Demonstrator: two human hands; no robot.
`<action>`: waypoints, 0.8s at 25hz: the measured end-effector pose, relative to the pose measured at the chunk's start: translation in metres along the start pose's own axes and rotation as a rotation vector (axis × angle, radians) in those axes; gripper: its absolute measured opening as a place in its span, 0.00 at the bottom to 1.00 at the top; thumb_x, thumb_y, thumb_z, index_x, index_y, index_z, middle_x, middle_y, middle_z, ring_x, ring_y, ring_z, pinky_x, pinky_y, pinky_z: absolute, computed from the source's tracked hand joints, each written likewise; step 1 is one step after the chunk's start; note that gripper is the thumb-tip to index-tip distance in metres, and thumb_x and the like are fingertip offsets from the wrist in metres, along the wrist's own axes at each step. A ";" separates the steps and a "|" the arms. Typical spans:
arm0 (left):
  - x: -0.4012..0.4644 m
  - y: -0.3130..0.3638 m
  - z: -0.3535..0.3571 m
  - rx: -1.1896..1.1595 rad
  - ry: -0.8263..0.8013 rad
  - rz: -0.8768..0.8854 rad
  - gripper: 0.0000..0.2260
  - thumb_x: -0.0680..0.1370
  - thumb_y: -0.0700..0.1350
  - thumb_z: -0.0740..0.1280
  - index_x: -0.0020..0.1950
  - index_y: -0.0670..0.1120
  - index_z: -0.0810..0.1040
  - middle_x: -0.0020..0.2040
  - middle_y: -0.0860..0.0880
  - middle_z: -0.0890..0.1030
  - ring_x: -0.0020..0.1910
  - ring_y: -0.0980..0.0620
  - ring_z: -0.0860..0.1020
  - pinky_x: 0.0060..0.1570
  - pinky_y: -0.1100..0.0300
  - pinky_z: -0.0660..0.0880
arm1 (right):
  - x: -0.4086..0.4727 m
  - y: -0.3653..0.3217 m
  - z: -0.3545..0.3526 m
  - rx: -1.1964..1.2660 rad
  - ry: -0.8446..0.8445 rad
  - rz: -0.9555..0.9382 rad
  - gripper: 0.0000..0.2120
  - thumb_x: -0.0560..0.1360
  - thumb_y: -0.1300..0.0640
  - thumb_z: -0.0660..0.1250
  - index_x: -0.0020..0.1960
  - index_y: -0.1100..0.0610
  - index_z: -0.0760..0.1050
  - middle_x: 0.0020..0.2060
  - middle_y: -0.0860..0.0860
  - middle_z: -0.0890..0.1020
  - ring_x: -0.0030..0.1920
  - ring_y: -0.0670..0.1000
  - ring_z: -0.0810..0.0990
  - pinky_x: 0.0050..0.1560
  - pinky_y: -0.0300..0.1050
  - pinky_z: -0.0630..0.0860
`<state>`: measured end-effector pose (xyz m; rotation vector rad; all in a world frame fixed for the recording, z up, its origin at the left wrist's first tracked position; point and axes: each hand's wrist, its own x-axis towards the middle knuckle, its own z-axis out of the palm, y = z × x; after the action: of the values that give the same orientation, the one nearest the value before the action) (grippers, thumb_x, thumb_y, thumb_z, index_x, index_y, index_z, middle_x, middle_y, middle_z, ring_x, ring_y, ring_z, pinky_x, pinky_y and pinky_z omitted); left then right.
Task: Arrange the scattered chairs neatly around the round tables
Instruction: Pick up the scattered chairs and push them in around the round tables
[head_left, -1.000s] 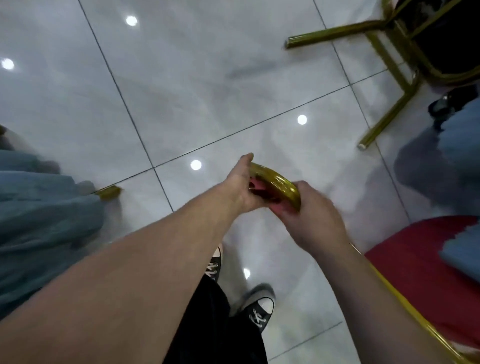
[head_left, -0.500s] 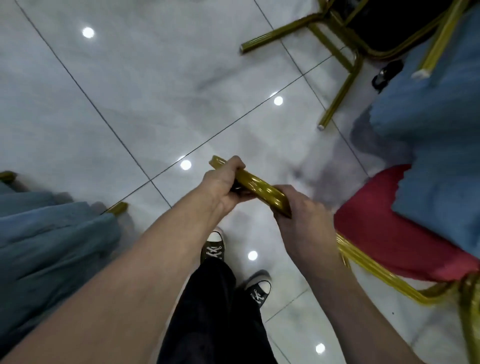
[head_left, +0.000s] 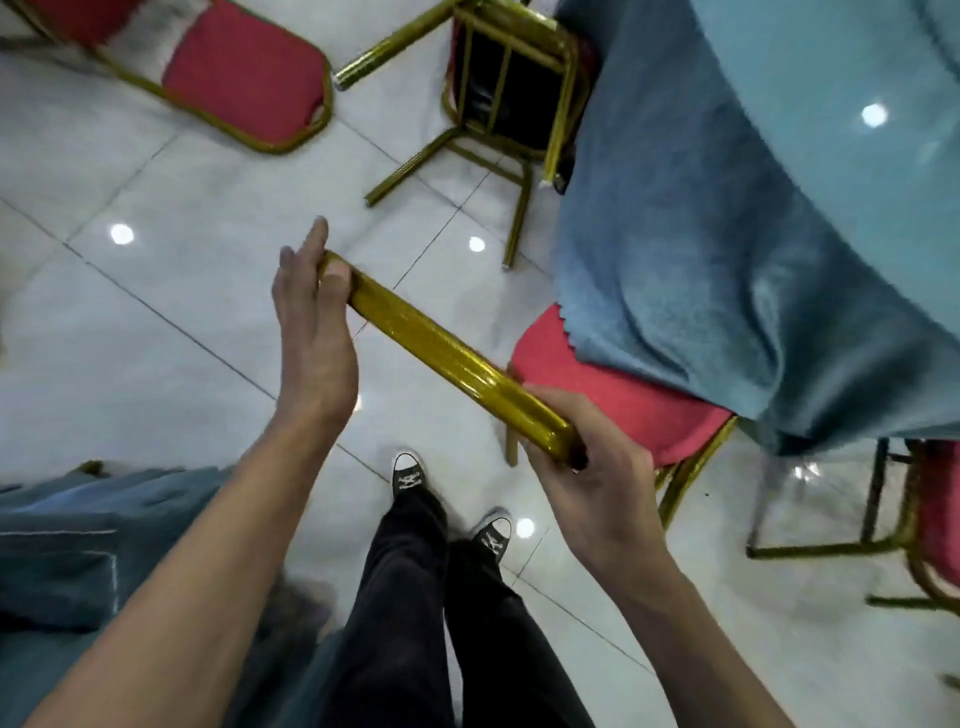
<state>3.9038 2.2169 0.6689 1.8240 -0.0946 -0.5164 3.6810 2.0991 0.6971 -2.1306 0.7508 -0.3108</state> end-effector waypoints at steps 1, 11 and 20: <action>-0.009 0.006 0.004 0.047 -0.037 0.051 0.29 0.76 0.68 0.53 0.77 0.63 0.64 0.78 0.54 0.61 0.78 0.57 0.57 0.78 0.47 0.56 | -0.019 0.003 -0.018 -0.003 0.015 0.020 0.25 0.72 0.66 0.76 0.64 0.46 0.77 0.52 0.38 0.81 0.50 0.40 0.81 0.51 0.36 0.77; -0.142 0.021 0.042 0.573 -0.618 0.511 0.26 0.78 0.70 0.51 0.69 0.59 0.70 0.71 0.53 0.66 0.79 0.51 0.53 0.77 0.43 0.56 | -0.173 0.022 -0.126 -0.282 0.146 0.409 0.23 0.69 0.61 0.75 0.57 0.41 0.74 0.43 0.35 0.76 0.44 0.40 0.76 0.41 0.30 0.70; -0.209 0.017 0.096 0.839 -0.984 0.973 0.19 0.82 0.60 0.55 0.72 0.58 0.67 0.62 0.51 0.72 0.59 0.49 0.67 0.69 0.47 0.65 | -0.254 0.037 -0.142 -0.523 0.363 0.587 0.12 0.73 0.60 0.74 0.52 0.49 0.76 0.43 0.44 0.78 0.49 0.52 0.76 0.57 0.54 0.67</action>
<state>3.6818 2.1927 0.7253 1.8085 -1.9901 -0.6413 3.4003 2.1470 0.7665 -2.2161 1.7783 -0.1930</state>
